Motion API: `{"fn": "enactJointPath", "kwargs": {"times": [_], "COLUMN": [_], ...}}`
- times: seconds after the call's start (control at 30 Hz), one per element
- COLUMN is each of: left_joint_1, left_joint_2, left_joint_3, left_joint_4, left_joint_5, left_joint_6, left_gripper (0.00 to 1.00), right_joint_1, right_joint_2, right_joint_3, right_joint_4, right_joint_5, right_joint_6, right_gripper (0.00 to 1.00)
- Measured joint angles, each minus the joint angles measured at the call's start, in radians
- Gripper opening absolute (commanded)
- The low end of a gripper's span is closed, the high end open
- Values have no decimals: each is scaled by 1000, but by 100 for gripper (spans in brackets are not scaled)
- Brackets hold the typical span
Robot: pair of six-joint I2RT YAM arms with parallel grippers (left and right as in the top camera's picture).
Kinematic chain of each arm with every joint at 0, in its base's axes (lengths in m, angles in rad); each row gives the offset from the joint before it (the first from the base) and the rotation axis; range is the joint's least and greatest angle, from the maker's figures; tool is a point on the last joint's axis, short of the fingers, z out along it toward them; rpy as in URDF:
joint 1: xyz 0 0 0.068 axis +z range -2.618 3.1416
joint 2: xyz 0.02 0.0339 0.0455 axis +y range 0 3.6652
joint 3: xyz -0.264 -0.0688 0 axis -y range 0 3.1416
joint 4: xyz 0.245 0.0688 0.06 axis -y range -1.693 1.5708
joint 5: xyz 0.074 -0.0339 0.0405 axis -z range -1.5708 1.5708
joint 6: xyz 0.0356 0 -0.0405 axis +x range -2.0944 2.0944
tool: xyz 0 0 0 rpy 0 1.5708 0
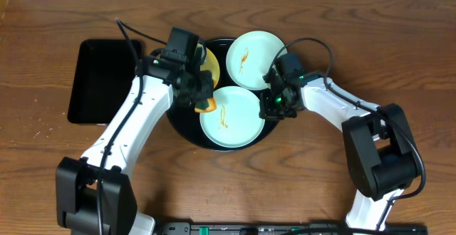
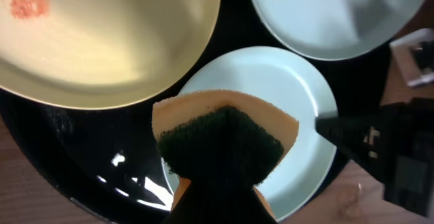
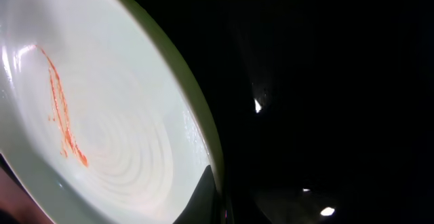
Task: Clean dirty plates on tray and stack at the side
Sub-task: 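Lift the sponge with the left gripper and bring it onto the front green plate, then scrub the front green plate with the sponge while the right gripper holds it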
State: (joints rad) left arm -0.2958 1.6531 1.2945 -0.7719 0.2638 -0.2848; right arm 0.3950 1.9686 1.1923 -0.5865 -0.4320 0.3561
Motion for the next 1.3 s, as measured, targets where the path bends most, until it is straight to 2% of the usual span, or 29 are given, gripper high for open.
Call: {"fn": "enactJointPath", "kwargs": {"times": [0.2,0.43,0.63,0.93,1.13,1.3], "left_joint_1": [-13,-89,-107,-128,-185,-192], "left_joint_2": [47,170,261,266,266,266], "left_joint_3": [-55,-61,-62,-62,-62,-62], "left_joint_4": [100,109,89,97,192,204], "left_joint_5": [0,0,-19,-18,40,-34], "left_joint_6": [1,2,-92,-163,-155,-173], "left_gripper": [8,8,8,7,7,8], "right_joint_1": [0,0,0,0,0,0], "right_joint_2": [0,0,0,1,1,1], "right_joint_3": [0,0,0,0,0,0], "right_joint_4": [0,0,0,0,0,0], "right_joint_5": [-2,-2,-6,-7,-6,-6], "right_joint_6": [0,0,0,0,0,0], "right_gripper": [1,1,1,1,1,1]}}
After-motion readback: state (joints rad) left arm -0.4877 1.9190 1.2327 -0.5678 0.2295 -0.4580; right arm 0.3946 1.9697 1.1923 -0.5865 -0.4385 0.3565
